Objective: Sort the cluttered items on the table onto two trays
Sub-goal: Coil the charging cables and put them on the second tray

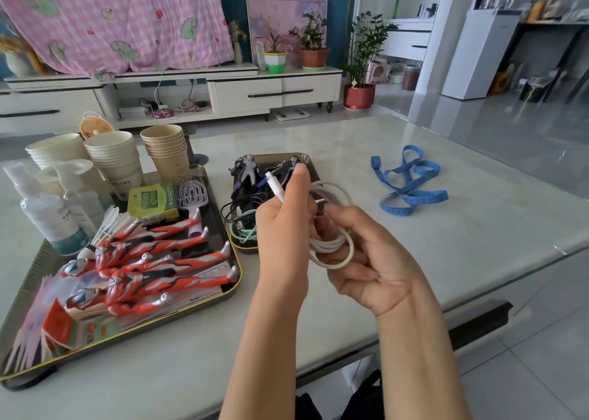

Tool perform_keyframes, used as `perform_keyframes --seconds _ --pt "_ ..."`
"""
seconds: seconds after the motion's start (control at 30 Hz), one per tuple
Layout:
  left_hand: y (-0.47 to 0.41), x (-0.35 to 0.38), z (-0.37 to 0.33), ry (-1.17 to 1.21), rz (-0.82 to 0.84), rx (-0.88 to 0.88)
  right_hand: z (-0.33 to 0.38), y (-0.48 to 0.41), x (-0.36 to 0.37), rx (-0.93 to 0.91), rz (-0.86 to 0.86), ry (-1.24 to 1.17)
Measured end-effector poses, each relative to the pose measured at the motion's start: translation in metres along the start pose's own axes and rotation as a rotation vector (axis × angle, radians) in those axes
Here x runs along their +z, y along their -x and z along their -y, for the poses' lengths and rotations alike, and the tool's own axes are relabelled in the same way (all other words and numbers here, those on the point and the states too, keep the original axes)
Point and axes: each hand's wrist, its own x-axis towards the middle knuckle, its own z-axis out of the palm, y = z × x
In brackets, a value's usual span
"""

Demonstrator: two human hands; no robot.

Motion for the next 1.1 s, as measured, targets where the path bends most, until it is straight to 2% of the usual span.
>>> perform_keyframes --seconds 0.2,0.3,0.5,0.57,0.7,0.77,0.93,1.0,1.1 --pt "0.002 0.000 -0.005 0.042 -0.016 0.014 -0.002 0.000 -0.001 0.044 0.230 -0.220" --pt "0.003 0.002 -0.006 0.080 -0.046 0.005 0.000 -0.003 -0.008 0.134 0.393 -0.384" --pt "0.004 -0.001 -0.007 0.072 -0.037 -0.027 0.002 -0.003 -0.012 0.213 0.356 -0.504" --pt "0.002 -0.002 -0.007 0.093 -0.003 -0.037 0.002 -0.002 -0.006 0.137 0.270 -0.477" --pt "0.006 -0.003 -0.003 0.038 0.011 -0.029 0.000 -0.001 0.009 -0.092 -0.039 -0.129" --pt "0.007 -0.004 -0.001 0.017 -0.005 -0.032 0.000 -0.003 0.009 -0.168 -0.165 -0.028" --pt "-0.002 -0.007 0.005 0.066 -0.010 -0.139 0.002 -0.004 0.005 -0.580 -0.489 0.241" --pt "-0.005 -0.012 0.007 0.077 0.015 -0.177 0.003 -0.002 0.005 -0.624 -0.488 0.316" --pt "-0.005 -0.018 0.007 -0.019 0.011 -0.173 0.005 0.003 0.004 -0.489 -0.405 0.464"
